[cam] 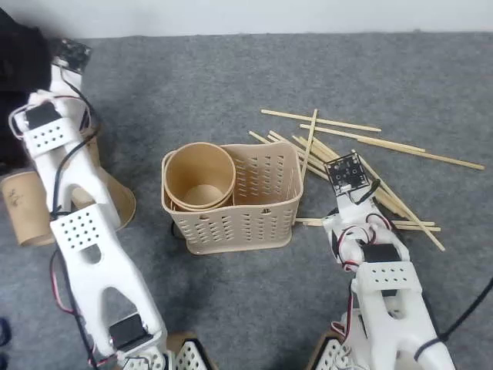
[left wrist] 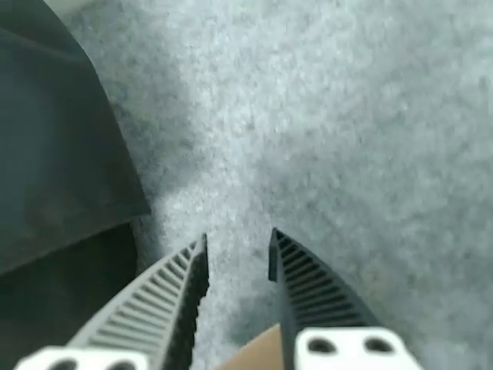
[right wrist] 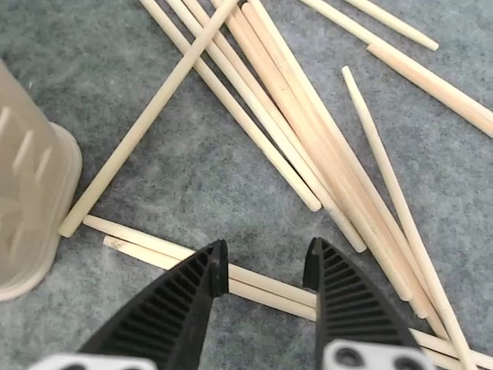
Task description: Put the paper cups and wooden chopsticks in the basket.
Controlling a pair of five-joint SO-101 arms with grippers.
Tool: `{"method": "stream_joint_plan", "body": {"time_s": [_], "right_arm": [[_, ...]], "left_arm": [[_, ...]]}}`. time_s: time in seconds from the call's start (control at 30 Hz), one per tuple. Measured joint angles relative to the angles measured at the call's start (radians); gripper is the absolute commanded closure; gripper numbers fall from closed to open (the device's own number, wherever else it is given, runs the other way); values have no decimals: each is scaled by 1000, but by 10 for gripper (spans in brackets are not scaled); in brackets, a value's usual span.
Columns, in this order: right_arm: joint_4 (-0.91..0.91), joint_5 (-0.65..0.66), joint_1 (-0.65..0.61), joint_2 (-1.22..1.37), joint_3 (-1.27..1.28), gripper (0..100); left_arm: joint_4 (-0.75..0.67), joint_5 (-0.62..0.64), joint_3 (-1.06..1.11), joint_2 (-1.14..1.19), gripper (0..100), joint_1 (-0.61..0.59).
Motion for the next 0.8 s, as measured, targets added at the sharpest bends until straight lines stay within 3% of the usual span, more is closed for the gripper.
{"method": "stream_joint_plan", "body": {"time_s": [0.43, 0.67, 0.8], "right_arm": [[0, 3, -2, 0, 0, 819], [0, 3, -3, 0, 0, 819], [0, 3, 0, 0, 0, 819]], "left_arm": [[497, -221, -262, -2, 877, 58], [520, -252, -316, -2, 874, 15], [503, -155, -365, -41, 874, -29]]}}
